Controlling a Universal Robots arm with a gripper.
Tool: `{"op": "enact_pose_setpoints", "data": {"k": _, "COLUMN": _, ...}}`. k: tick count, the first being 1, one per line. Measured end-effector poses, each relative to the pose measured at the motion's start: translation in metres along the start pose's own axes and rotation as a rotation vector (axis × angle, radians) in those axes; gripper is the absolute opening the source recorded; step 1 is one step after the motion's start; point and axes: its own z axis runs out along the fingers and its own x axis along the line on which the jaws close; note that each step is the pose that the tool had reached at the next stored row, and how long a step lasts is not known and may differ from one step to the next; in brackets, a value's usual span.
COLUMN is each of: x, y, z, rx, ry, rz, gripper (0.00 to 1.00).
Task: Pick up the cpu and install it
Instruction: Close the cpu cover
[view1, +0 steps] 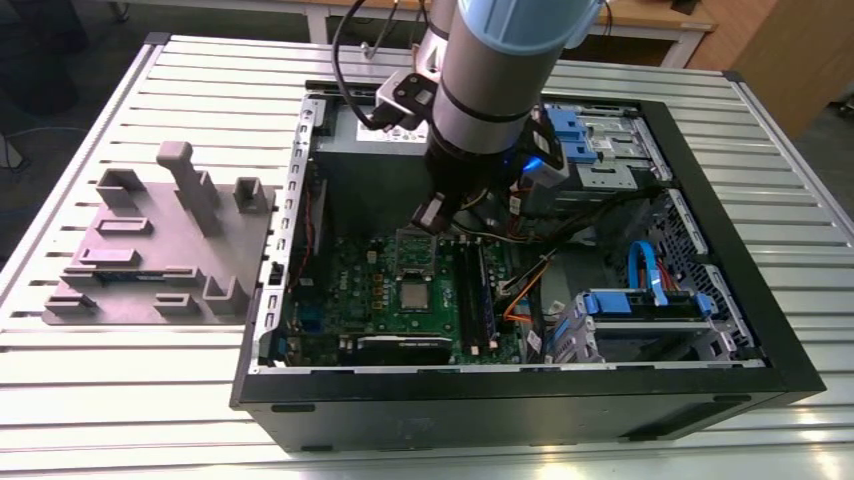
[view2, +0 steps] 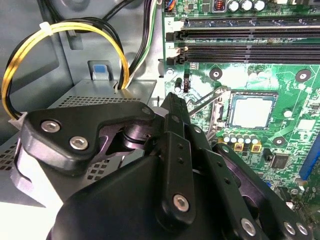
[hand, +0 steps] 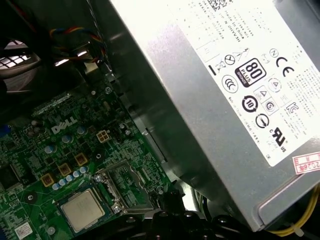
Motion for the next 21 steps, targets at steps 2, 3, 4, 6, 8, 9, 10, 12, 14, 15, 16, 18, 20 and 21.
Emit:
{"op": "enact_pose_setpoints", "data": {"k": 2, "x": 0.0000, "y": 0.0002, "z": -0.0009, "rx": 0.0003, "ry": 0.0005, "rz": 0.000, "gripper": 0.11}}
{"op": "enact_pose_setpoints", "data": {"k": 3, "x": -0.0001, "y": 0.0003, "z": -0.0014, "rx": 0.0005, "ry": 0.0008, "rz": 0.000, "gripper": 0.11}}
{"op": "enact_pose_setpoints", "data": {"k": 4, "x": -0.0001, "y": 0.0004, "z": -0.0019, "rx": 0.0008, "ry": 0.0012, "rz": 0.000, "gripper": 0.11}}
{"op": "enact_pose_setpoints", "data": {"k": 6, "x": -0.0002, "y": 0.0006, "z": -0.0030, "rx": 0.0012, "ry": 0.0020, "rz": 0.000, "gripper": 0.11}}
{"op": "enact_pose_setpoints", "data": {"k": 8, "x": -0.0002, "y": 0.0009, "z": -0.0037, "rx": 0.0015, "ry": 0.0022, "rz": 0.000, "gripper": 0.11}}
{"op": "enact_pose_setpoints", "data": {"k": 9, "x": -0.0002, "y": 0.0010, "z": -0.0040, "rx": 0.0016, "ry": 0.0023, "rz": 0.000, "gripper": 0.11}}
{"op": "enact_pose_setpoints", "data": {"k": 10, "x": -0.0002, "y": 0.0012, "z": -0.0042, "rx": 0.0017, "ry": 0.0024, "rz": 0.000, "gripper": 0.11}}
{"op": "enact_pose_setpoints", "data": {"k": 12, "x": -0.0001, "y": 0.0015, "z": -0.0047, "rx": 0.0020, "ry": 0.0030, "rz": 0.000, "gripper": 0.11}}
{"op": "enact_pose_setpoints", "data": {"k": 14, "x": 0.0001, "y": 0.0018, "z": -0.0049, "rx": 0.0022, "ry": 0.0032, "rz": 0.000, "gripper": 0.11}}
{"op": "enact_pose_setpoints", "data": {"k": 15, "x": 0.0003, "y": 0.0020, "z": -0.0049, "rx": 0.0022, "ry": 0.0034, "rz": 0.000, "gripper": 0.11}}
{"op": "enact_pose_setpoints", "data": {"k": 16, "x": 0.0003, "y": 0.0021, "z": -0.0050, "rx": 0.0023, "ry": 0.0035, "rz": 0.000, "gripper": 0.11}}
{"op": "enact_pose_setpoints", "data": {"k": 18, "x": 0.0004, "y": 0.0023, "z": -0.0054, "rx": 0.0025, "ry": 0.0039, "rz": 0.000, "gripper": 0.11}}
{"op": "enact_pose_setpoints", "data": {"k": 20, "x": 0.0004, "y": 0.0025, "z": -0.0058, "rx": 0.0025, "ry": 0.0039, "rz": 0.000, "gripper": 0.11}}
{"op": "enact_pose_setpoints", "data": {"k": 21, "x": 0.0004, "y": 0.0025, "z": -0.0059, "rx": 0.0025, "ry": 0.0039, "rz": 0.000, "gripper": 0.11}}
